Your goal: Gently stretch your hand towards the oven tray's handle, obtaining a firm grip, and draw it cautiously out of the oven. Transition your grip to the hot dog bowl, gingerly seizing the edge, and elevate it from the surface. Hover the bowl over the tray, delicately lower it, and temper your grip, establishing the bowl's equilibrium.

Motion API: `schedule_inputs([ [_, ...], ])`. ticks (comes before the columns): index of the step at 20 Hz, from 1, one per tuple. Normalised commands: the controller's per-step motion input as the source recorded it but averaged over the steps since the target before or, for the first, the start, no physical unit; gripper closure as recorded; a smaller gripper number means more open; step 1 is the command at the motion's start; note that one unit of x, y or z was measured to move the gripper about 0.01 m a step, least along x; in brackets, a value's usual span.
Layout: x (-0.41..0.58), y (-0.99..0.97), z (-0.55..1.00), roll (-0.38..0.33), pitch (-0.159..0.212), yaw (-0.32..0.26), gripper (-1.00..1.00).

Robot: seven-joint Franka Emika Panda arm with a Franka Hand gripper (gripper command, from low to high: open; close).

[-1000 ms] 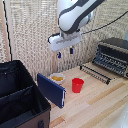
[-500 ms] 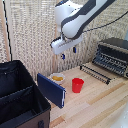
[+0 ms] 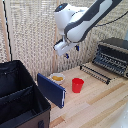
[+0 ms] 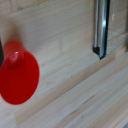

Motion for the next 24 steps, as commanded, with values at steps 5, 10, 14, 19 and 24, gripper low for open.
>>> schedule_inputs([
  [5, 0.046, -0.18, -0.04, -0.333, 0.000, 0.129, -1.00],
  [10, 0.062, -0.18, -0.03, -0.332, 0.000, 0.128, -1.00],
  [14, 0.092, -0.16, 0.00, -0.323, 0.000, 0.128, -1.00],
  [19, 0.087, -0.32, -0.01, -0.298, 0.000, 0.097, -1.00],
  [24, 0.216, -0.42, -0.12, -0.263, 0.000, 0.064, -1.00],
])
